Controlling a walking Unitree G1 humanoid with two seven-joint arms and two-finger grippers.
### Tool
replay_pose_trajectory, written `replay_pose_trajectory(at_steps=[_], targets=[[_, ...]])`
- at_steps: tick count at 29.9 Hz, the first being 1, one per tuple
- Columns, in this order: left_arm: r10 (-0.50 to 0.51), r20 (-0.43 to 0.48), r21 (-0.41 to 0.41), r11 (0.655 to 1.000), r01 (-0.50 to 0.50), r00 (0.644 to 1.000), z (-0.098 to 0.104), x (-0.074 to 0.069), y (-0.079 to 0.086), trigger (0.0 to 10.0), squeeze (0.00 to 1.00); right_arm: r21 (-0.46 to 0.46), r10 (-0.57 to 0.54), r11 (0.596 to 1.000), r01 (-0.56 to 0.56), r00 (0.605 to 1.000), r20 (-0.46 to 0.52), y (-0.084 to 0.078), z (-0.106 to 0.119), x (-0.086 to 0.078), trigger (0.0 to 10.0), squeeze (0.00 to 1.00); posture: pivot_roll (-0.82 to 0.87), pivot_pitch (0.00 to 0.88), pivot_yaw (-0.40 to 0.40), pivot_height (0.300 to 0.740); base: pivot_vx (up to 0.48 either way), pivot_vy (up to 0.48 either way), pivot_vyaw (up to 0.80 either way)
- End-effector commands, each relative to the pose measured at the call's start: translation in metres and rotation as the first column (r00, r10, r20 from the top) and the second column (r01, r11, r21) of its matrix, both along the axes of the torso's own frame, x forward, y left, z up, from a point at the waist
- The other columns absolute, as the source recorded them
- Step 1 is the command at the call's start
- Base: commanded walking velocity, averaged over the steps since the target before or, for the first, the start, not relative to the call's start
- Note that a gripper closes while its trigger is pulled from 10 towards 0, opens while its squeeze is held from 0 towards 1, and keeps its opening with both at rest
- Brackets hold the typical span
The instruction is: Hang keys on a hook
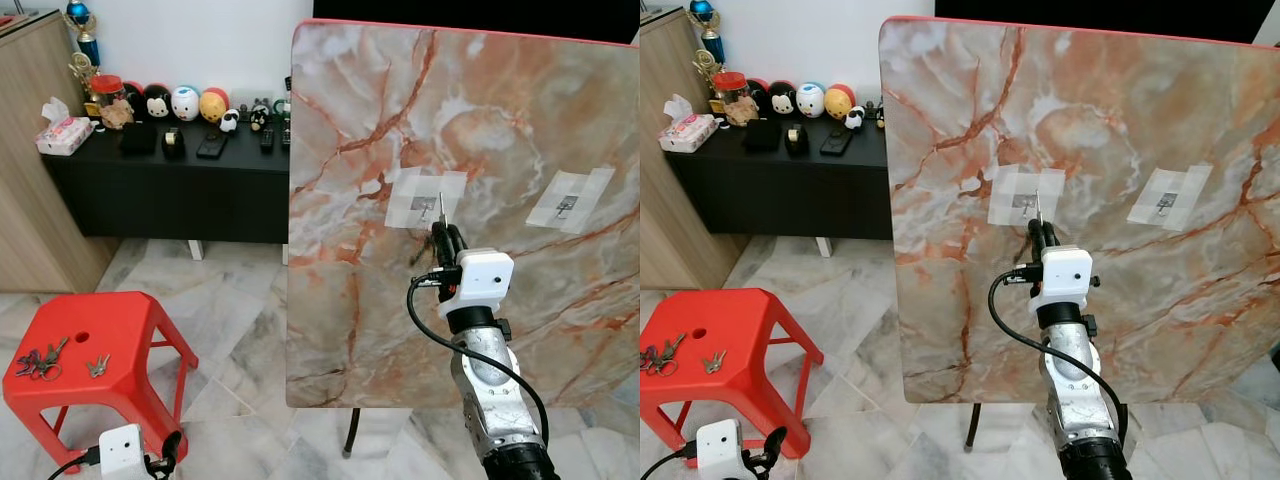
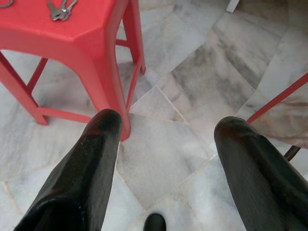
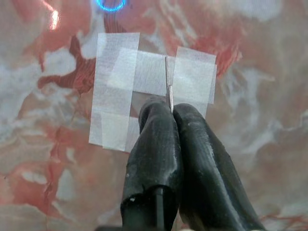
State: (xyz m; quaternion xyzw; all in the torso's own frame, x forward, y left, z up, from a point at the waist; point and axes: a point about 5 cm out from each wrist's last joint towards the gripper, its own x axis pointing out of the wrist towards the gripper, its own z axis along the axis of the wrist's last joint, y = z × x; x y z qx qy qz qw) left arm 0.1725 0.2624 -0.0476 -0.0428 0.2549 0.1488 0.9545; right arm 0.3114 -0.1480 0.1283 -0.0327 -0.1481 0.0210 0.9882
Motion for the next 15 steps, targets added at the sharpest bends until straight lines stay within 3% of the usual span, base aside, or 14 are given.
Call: replay_pose_trajectory(at_steps=[1,15], targets=[[-0.016,-0.006,0.004,1.0,0.016,1.0,-0.002,-0.001,-0.003,10.0,0.0,-0.011,0.005,1.0,-0.004,1.0,0.007,0.0,0.003,0.004,10.0,0.0,0.03,0.0,-0.095,0.74,0.0,0.0,0.0],[-0.029,0.028,0.01,1.0,0.029,0.999,0.002,0.008,-0.005,10.0,0.0,-0.037,0.0,0.999,-0.002,0.999,-0.034,-0.001,-0.005,0.017,10.0,0.0,0.03,0.0,-0.092,0.74,0.0,0.0,0.0]])
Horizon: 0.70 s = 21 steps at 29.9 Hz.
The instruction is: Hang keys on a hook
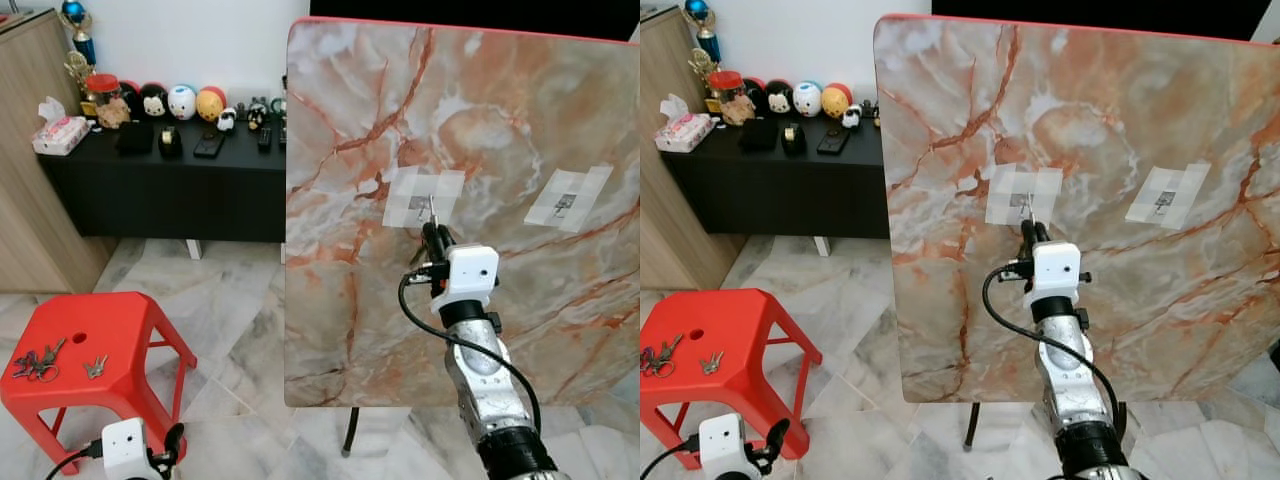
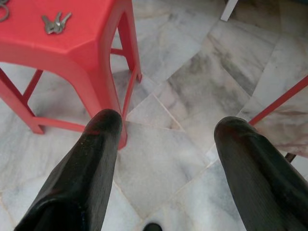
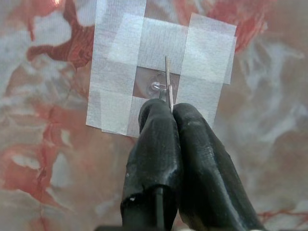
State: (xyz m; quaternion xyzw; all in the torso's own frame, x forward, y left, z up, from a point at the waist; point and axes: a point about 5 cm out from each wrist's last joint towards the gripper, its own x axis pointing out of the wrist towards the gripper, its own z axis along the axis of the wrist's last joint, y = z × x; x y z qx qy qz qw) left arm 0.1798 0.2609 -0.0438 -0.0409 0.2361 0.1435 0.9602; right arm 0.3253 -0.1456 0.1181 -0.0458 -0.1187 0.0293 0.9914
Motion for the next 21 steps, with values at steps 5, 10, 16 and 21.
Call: replay_pose_trajectory(at_steps=[5,10,16,21], targets=[[-0.021,-0.004,0.007,1.0,0.021,1.0,-0.001,0.001,-0.003,10.0,0.0,-0.008,0.001,1.0,0.0,0.999,0.044,-0.001,0.01,0.009,10.0,0.0,0.03,0.0,-0.092,0.74,0.0,0.0,0.0],[-0.023,0.004,0.011,1.0,0.023,1.0,0.0,0.002,-0.003,10.0,0.0,-0.009,0.01,1.0,-0.009,0.998,0.057,0.0,0.014,0.013,10.0,0.0,0.03,0.0,-0.09,0.74,0.0,0.0,0.0],[-0.026,0.014,0.013,1.0,0.025,1.0,0.001,0.004,-0.004,10.0,0.0,-0.042,0.028,0.999,-0.025,0.997,0.069,0.001,0.016,0.016,10.0,0.0,0.03,0.0,-0.09,0.74,0.0,0.0,0.0],[-0.035,0.028,0.017,0.999,0.034,0.999,0.003,0.007,-0.005,10.0,0.0,-0.083,0.058,0.995,-0.052,0.996,0.067,0.005,0.016,0.018,10.0,0.0,0.03,0.0,-0.092,0.74,0.0,0.0,0.0]])
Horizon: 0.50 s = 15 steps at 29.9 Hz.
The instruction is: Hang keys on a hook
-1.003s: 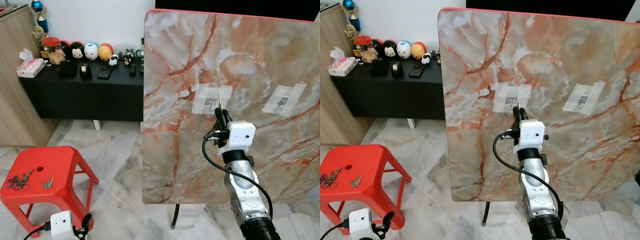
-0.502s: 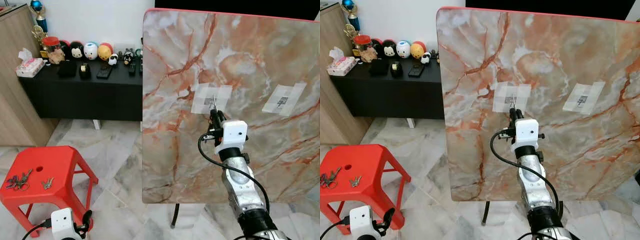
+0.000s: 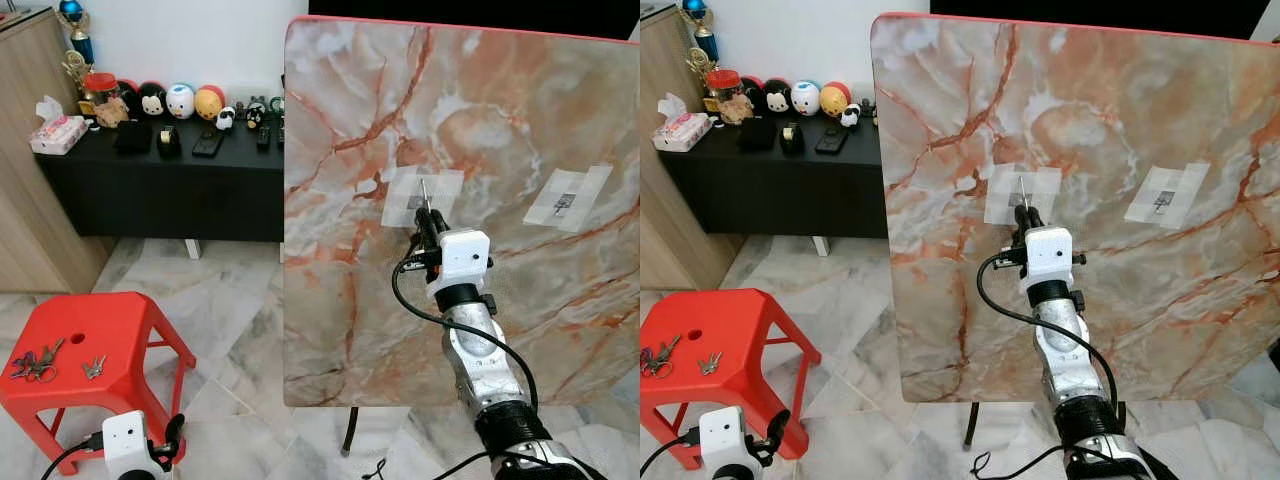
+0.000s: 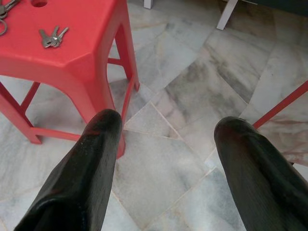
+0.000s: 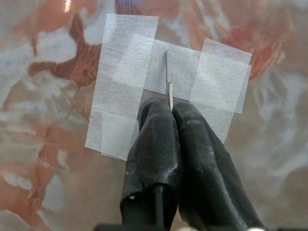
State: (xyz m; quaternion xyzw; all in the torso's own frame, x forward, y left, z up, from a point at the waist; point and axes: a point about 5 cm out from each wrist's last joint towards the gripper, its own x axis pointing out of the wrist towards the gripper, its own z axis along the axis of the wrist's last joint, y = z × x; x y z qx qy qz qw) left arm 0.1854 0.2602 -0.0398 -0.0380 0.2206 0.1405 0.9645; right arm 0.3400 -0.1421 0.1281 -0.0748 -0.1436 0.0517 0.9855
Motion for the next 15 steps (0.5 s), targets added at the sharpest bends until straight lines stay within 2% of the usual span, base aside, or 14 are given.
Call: replay_pose_trajectory(at_steps=[1,15], targets=[[-0.03,-0.001,0.008,1.0,0.03,1.0,-0.0002,0.0024,-0.0044,10.0,0.0,-0.029,0.017,0.999,-0.016,1.0,0.019,0.0021,0.0058,0.0036,10.0,0.0,0.03,0.0,-0.092,0.74,0.0,0.0,0.0],[-0.053,0.025,0.019,0.998,0.053,0.998,0.0037,0.0079,-0.008,10.0,0.0,-0.08,-0.005,0.997,0.004,1.0,-0.015,-0.0015,-0.0022,0.0057,10.0,0.0,0.03,0.003,-0.089,0.74,0.0,0.0,0.0]])
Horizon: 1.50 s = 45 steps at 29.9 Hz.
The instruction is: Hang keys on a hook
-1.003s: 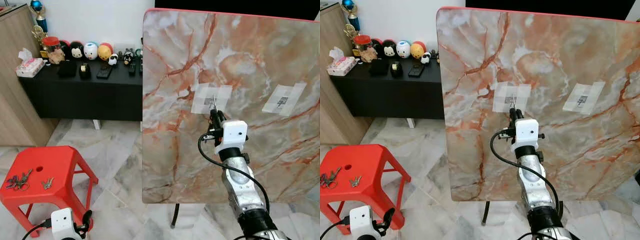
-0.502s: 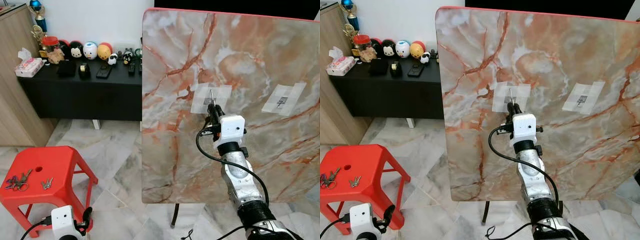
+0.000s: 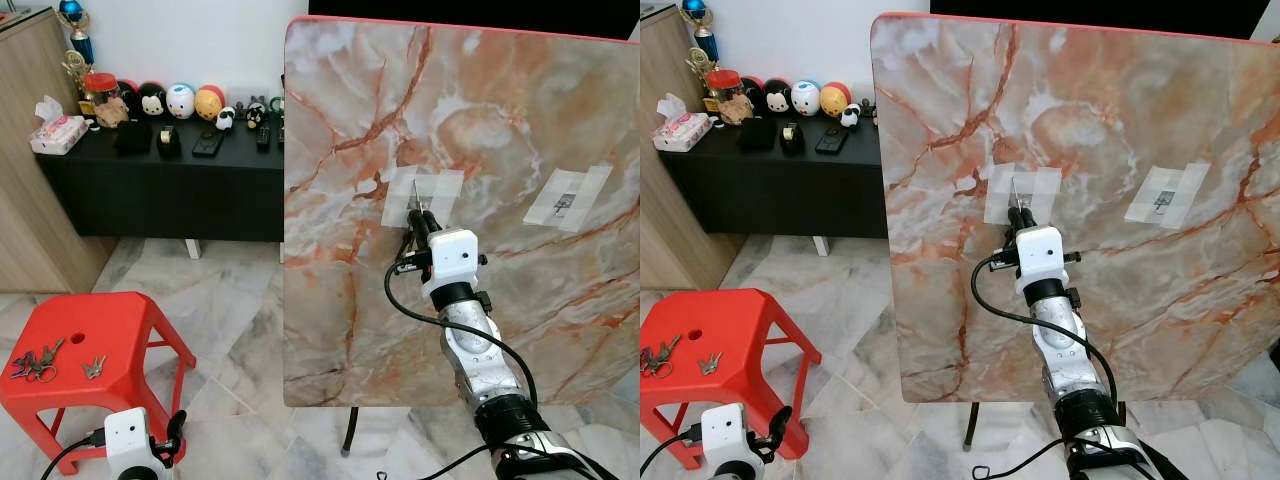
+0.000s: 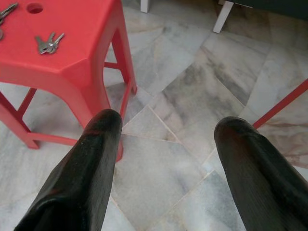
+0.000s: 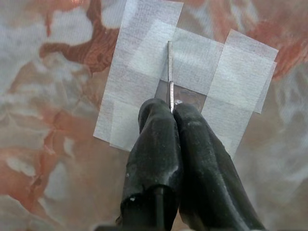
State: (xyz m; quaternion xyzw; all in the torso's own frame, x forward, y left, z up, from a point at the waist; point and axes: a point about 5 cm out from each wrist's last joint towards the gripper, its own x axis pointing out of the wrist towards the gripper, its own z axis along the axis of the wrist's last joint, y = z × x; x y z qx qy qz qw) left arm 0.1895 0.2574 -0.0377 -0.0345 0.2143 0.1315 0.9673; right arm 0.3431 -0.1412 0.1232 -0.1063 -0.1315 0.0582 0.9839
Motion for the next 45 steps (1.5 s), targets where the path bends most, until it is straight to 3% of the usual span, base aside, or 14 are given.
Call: replay_pose_trajectory(at_steps=[1,14,23,39,45], targets=[[-0.034,0.013,0.014,0.999,0.034,0.999,0.002,0.004,-0.005,10.0,0.0,-0.013,-0.008,1.0,0.008,1.0,0.005,-0.003,0.002,0.002,10.0,0.0,0.03,0.003,-0.089,0.74,0.0,0.0,0.0],[-0.039,0.023,0.02,0.999,0.039,0.999,0.004,0.006,-0.005,10.0,0.0,-0.043,-0.052,0.998,0.051,0.998,-0.024,-0.01,-0.002,0.005,10.0,0.0,0.04,0.004,-0.087,0.74,0.0,0.0,0.0],[-0.039,0.03,0.025,0.999,0.038,0.999,0.004,0.007,-0.005,10.0,0.0,-0.033,-0.009,0.999,0.011,0.999,0.047,-0.006,0.012,0.008,10.0,0.0,0.04,0.003,-0.087,0.74,0.0,0.0,0.0],[-0.061,0.03,0.03,0.998,0.06,0.998,0.004,0.008,-0.009,10.0,0.0,-0.009,0.037,0.999,-0.037,0.997,0.073,0.004,0.003,-0.008,10.0,0.0,0.03,0.004,-0.086,0.74,0.0,0.0,0.0],[-0.064,0.033,0.03,0.998,0.063,0.997,0.005,0.009,-0.01,10.0,0.0,-0.012,0.019,1.0,-0.018,0.998,0.059,0.001,0.001,-0.009,10.0,0.0,0.04,0.003,-0.086,0.74,0.0,0.0,0.0]])
